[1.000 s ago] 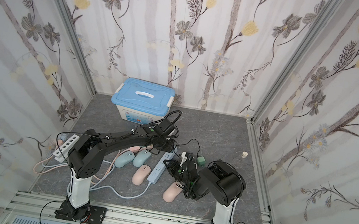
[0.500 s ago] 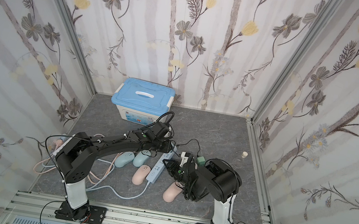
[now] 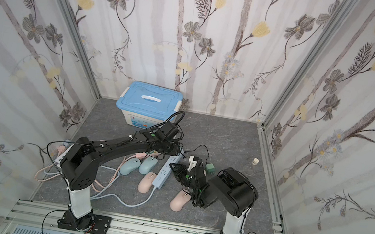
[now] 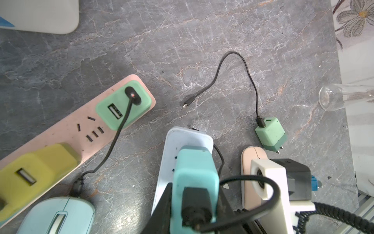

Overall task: Unplug the wireless mouse
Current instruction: Remove the plug from the socket.

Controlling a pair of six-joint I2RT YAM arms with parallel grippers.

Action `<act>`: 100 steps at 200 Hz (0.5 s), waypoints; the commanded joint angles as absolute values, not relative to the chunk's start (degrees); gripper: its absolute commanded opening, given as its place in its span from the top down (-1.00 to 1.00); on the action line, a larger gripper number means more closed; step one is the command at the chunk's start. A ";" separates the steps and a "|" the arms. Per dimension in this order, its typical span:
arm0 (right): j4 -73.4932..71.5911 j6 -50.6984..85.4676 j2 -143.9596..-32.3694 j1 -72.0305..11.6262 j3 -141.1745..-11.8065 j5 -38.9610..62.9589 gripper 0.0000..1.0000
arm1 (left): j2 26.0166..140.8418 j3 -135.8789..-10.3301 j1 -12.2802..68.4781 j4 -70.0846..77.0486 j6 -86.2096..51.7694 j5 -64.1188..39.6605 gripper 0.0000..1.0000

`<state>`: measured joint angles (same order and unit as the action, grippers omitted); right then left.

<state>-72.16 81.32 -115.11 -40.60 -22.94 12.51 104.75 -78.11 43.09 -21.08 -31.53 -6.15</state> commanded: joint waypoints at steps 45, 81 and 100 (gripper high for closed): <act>-55.69 85.78 -112.65 -40.36 -25.05 2.31 1.00 | 105.61 -85.54 43.78 -32.08 -32.37 -12.09 1.00; -52.58 84.04 -113.08 -40.44 -26.71 2.58 1.00 | 109.28 -93.77 45.54 -44.23 -26.07 -5.92 1.00; -59.56 84.57 -114.63 -40.43 -25.11 3.24 1.00 | 104.88 -85.88 44.82 -32.12 -27.63 -12.78 1.00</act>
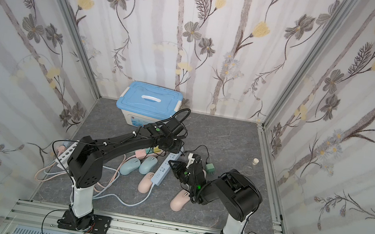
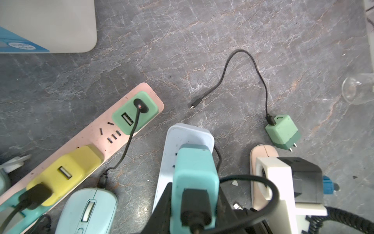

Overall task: Unplug the wireless mouse
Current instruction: Remove the plug from the socket.

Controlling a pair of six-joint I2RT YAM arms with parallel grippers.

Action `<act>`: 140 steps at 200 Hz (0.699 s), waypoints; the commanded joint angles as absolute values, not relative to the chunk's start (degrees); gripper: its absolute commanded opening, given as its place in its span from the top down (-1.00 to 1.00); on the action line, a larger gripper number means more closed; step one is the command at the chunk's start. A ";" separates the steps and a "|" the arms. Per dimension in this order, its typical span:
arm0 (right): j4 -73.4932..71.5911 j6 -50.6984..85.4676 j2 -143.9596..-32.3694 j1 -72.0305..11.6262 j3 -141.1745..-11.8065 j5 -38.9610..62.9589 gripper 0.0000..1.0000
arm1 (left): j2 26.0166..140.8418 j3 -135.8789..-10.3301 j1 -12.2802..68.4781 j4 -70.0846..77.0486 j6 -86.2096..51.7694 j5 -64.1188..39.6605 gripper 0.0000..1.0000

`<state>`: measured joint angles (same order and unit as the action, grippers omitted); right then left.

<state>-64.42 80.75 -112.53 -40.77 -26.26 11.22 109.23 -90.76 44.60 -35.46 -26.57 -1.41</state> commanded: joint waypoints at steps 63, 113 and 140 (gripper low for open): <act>-55.27 87.43 -114.13 -40.26 -24.98 1.61 1.00 | 105.48 -89.02 45.57 -36.04 -27.55 -8.07 1.00; -48.79 79.12 -112.36 -38.09 -27.30 7.18 1.00 | 105.10 -87.54 43.33 -37.23 -24.40 -14.91 1.00; -50.97 76.13 -111.41 -38.10 -26.90 7.30 0.62 | 105.11 -86.59 43.26 -33.95 -25.39 -16.29 1.00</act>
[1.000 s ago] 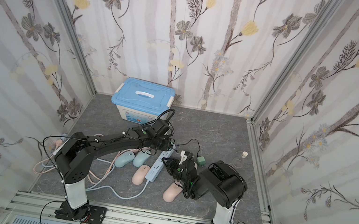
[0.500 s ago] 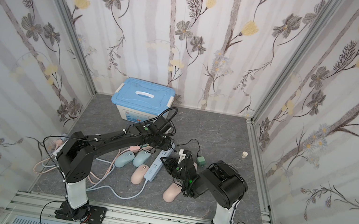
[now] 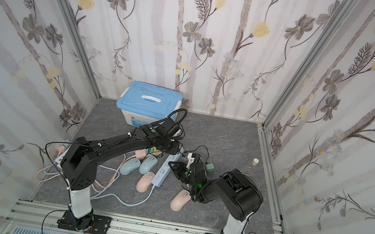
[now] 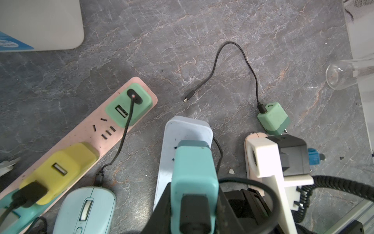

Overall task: Unplug the wireless mouse
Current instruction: Remove the plug from the socket, then place the plug at the center of the board.

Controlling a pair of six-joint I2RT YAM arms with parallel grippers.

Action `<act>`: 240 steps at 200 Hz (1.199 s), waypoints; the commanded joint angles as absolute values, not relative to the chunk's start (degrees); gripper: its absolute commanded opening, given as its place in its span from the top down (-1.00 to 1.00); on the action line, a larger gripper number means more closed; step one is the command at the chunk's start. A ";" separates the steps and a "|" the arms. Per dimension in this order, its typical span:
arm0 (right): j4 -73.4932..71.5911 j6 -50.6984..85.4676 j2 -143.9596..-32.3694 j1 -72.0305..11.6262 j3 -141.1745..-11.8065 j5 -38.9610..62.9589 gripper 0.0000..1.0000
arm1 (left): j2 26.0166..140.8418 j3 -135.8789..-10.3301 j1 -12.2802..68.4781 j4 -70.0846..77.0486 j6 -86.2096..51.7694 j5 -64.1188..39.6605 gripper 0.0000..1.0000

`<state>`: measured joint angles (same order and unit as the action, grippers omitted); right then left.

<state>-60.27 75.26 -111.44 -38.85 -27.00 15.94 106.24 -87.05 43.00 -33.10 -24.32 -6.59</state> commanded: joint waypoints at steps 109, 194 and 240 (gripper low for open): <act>-63.65 70.37 -110.39 -35.11 -23.89 6.14 0.09 | 104.66 -86.73 43.19 -33.46 -26.81 -16.25 1.00; -57.25 72.28 -110.22 -32.44 -25.70 6.33 0.04 | 102.27 -84.10 43.23 -32.43 -27.71 -10.36 1.00; -44.97 67.87 -102.84 -31.14 -27.02 2.30 -0.24 | 102.57 -78.93 42.98 -31.44 -29.72 -8.29 1.00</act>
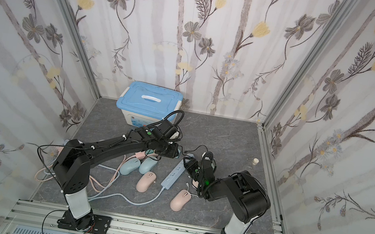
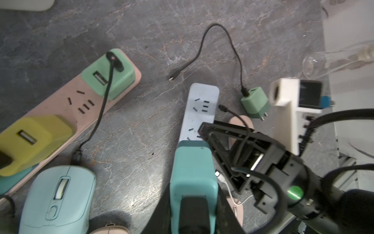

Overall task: Unplug the wireless mouse
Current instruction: Place the plug at the center of the board.

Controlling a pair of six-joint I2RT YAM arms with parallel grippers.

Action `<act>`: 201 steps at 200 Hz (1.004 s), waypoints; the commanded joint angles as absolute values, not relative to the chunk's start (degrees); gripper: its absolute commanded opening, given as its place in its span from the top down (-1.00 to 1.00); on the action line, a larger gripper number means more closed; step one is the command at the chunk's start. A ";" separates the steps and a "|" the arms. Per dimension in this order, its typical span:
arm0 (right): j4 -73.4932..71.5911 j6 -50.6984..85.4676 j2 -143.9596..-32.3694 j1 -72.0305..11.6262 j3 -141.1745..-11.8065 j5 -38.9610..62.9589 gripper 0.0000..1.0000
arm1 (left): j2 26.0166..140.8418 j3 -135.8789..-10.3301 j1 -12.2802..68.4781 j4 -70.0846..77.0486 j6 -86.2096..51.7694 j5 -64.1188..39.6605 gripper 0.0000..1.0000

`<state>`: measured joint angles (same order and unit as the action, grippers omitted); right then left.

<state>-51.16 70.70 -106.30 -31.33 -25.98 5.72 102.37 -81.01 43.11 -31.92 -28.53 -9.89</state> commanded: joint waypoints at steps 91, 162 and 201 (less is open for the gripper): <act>-37.74 63.68 -84.69 -30.91 -22.14 -6.08 -0.41 | 111.27 -81.65 43.47 -35.99 -29.86 -5.10 1.00; -34.09 64.20 -78.29 -30.98 -19.04 -7.45 -0.41 | 116.20 -87.23 44.59 -35.39 -30.88 -6.60 -0.33; -33.49 64.41 -75.91 -30.98 -17.29 -8.02 -0.42 | 113.19 -86.55 44.89 -30.59 -32.74 -10.95 -1.00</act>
<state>-33.23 64.05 -76.97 -30.96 -18.09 -6.44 115.07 -86.50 44.69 -33.78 -31.99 -8.23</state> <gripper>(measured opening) 0.708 1.001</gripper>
